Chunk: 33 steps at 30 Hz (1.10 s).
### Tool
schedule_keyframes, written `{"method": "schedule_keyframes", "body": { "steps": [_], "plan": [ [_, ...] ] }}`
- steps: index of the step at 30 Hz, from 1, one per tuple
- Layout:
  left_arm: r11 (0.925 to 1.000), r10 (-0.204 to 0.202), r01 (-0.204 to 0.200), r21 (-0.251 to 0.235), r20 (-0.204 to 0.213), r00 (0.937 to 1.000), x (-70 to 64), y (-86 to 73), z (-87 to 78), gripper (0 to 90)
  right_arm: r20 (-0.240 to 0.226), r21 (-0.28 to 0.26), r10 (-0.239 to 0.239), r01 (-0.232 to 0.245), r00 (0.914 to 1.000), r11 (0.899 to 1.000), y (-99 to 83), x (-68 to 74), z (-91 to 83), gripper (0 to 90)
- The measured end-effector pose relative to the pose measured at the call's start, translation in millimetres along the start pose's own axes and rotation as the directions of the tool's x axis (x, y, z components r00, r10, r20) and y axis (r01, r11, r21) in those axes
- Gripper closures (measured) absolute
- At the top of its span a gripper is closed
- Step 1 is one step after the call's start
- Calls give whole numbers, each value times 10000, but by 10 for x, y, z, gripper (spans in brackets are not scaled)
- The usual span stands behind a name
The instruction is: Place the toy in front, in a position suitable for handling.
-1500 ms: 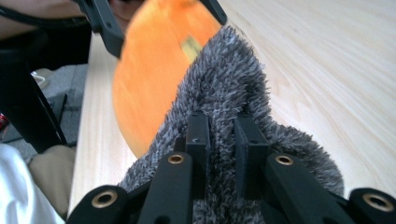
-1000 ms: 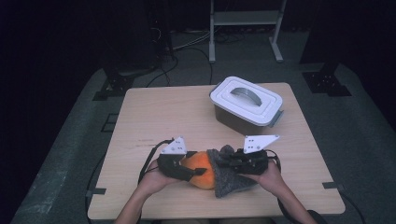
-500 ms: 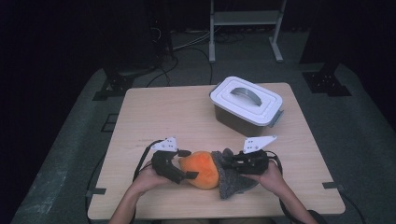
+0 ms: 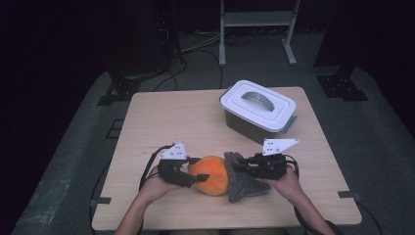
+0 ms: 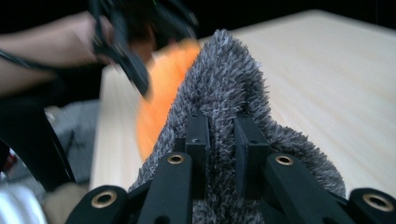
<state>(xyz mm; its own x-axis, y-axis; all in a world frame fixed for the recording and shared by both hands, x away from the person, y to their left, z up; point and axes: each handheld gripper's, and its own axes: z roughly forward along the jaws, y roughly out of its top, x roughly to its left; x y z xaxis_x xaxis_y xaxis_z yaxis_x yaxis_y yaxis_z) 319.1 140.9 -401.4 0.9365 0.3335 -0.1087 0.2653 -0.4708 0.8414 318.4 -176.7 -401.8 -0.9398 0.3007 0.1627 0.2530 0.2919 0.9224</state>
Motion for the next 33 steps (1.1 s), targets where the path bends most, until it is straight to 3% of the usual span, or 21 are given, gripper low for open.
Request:
{"method": "schedule_keyframes", "body": {
  "steps": [2,5,12,17,21,23,26,29,33],
  "plan": [
    [9999,157,-157,10,-78,9998,-47,35,18,384,-99,-155,-153,152,9998,9998,44,61,25,769],
    [9992,321,-317,237,-151,9994,-75,34,57,352,-78,218,-290,292,9995,9993,0,79,111,770],
    [10000,3,-3,-52,77,10000,22,-51,79,118,60,630,-178,173,9998,9979,-94,25,144,771],
    [9985,-537,540,-41,566,9969,124,-159,67,94,128,789,-22,12,9999,9969,-134,-19,146,771],
    [9964,-833,841,-51,902,9924,177,-216,70,123,271,1108,-132,101,9995,9938,-170,-47,169,771],
    [9990,-443,448,-62,663,9968,142,-197,45,232,246,1129,-19,-9,9997,9936,-185,-69,169,771],
    [9998,-186,186,-16,332,9993,82,-116,0,348,208,1096,-15,-8,9998,9940,-145,-69,131,772],
    [9996,-192,193,200,-70,9998,38,-20,-42,373,159,578,-100,90,9998,9983,-72,-44,51,773],
    [9979,192,-170,624,-356,9992,-87,107,-5,373,-89,-491,-273,268,9996,9984,77,63,-21,773]
  ]
}}
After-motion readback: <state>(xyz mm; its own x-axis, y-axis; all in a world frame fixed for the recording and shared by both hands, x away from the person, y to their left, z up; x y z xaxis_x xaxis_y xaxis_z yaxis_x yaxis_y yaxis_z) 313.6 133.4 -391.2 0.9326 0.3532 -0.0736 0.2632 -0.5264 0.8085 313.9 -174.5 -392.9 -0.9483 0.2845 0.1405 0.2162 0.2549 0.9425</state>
